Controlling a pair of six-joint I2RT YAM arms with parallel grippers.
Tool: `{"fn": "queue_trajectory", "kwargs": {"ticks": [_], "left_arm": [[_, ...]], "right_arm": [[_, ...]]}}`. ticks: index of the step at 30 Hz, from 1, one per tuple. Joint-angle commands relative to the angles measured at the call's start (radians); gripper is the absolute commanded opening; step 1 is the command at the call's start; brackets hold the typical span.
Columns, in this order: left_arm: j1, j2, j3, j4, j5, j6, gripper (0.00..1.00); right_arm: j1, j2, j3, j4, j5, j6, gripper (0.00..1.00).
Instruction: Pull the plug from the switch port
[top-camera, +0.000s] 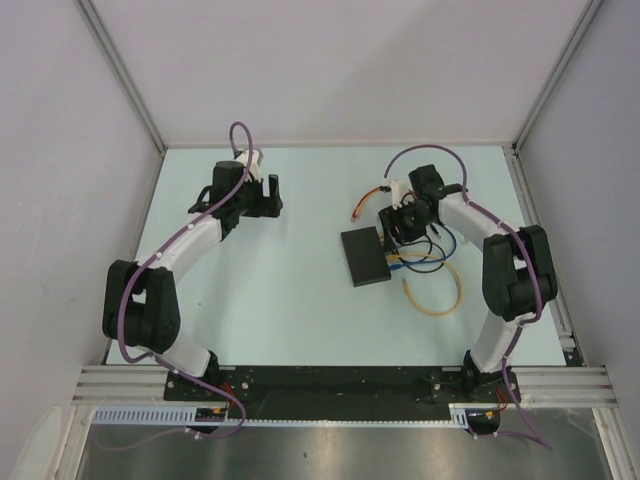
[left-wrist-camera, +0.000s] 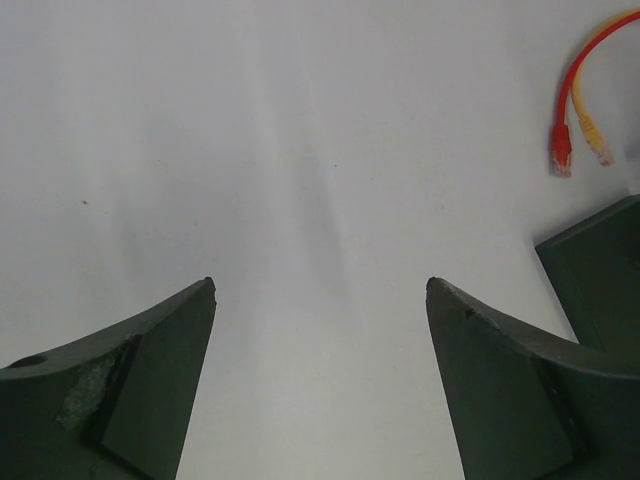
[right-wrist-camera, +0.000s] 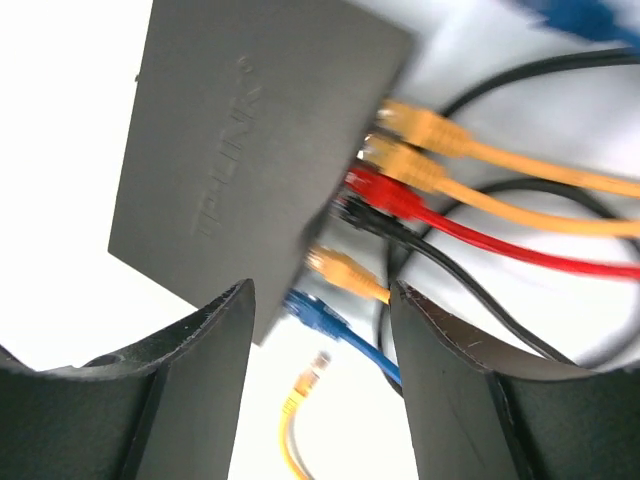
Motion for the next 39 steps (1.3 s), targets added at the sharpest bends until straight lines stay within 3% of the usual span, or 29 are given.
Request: {"fn": "queue_trajectory", "kwargs": {"ticks": [1, 5, 13, 22, 24, 25, 28, 32, 36, 39], "left_arm": [[-0.003, -0.02, -0.009, 0.038, 0.049, 0.016, 0.91], [-0.004, -0.005, -0.001, 0.027, 0.069, 0.013, 0.9], [-0.004, 0.005, 0.02, 0.009, 0.077, 0.029, 0.89], [-0.004, 0.0, 0.0, 0.024, 0.063, 0.037, 0.89], [-0.004, -0.003, -0.007, 0.024, 0.06, 0.046, 0.89], [-0.004, -0.005, -0.012, 0.024, 0.054, 0.049, 0.89], [-0.004, -0.009, -0.02, 0.029, 0.046, 0.054, 0.89], [-0.004, -0.009, -0.026, 0.037, 0.049, 0.056, 0.89], [-0.006, 0.0, -0.026, 0.044, 0.052, 0.051, 0.89], [-0.004, 0.005, -0.023, 0.049, 0.066, 0.046, 0.89]], "right_arm": [[-0.017, -0.079, 0.032, -0.016, 0.04, -0.06, 0.61], [-0.049, -0.055, 0.034, -0.005, 0.086, -0.182, 0.58], [-0.149, 0.009, 0.068, -0.025, 0.086, -0.629, 0.57], [-0.132, 0.134, 0.155, -0.188, 0.067, -0.734, 0.51], [-0.111, 0.141, 0.155, -0.214, 0.059, -0.736, 0.42], [-0.102, 0.152, 0.155, -0.223, 0.056, -0.734, 0.3], [-0.065, 0.16, 0.155, -0.254, 0.027, -0.694, 0.1], [-0.008, 0.143, 0.155, -0.29, -0.044, -0.604, 0.02], [0.05, 0.135, 0.155, -0.303, -0.087, -0.518, 0.04], [0.064, 0.114, 0.155, -0.278, -0.079, -0.461, 0.3]]}}
